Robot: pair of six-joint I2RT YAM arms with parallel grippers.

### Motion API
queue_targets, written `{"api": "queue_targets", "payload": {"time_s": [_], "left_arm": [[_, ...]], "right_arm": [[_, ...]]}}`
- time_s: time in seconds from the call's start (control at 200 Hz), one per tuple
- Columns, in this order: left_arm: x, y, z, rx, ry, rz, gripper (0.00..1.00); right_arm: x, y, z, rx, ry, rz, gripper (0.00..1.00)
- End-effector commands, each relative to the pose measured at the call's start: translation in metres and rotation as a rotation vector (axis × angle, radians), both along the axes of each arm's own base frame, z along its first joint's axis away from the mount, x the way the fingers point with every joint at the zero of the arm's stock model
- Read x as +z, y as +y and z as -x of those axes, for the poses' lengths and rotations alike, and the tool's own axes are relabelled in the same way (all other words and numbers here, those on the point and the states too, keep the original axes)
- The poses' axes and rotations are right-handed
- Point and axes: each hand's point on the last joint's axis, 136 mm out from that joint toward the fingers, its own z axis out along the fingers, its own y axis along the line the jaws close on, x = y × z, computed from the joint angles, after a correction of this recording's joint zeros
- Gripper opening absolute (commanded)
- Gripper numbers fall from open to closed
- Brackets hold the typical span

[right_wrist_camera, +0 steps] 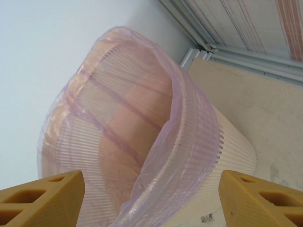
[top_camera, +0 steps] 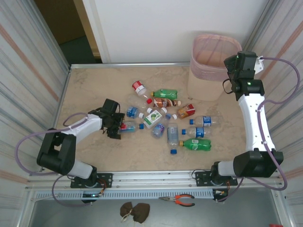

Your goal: Put the plastic bottles in the bin

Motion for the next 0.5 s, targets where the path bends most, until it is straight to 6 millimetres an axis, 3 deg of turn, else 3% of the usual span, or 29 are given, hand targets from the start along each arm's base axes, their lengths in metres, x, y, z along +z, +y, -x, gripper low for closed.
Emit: {"api": "queue_targets", "payload": {"time_s": [0.0, 0.205, 0.496], "left_arm": [[-0.006, 0.000, -0.005, 0.037, 0.006, 0.016, 0.84], [-0.009, 0.001, -0.006, 0.035, 0.012, 0.006, 0.70], [0.003, 0.011, 0.002, 0.028, -0.019, -0.028, 0.57]], "right_arm": [[0.015, 0.000, 0.008, -0.003, -0.047, 0.005, 0.73], [0.016, 0.000, 0.014, -0.006, -0.047, 0.013, 0.72], [0.024, 0.006, 0.021, 0.030, -0.091, 0.051, 0.71]]}}
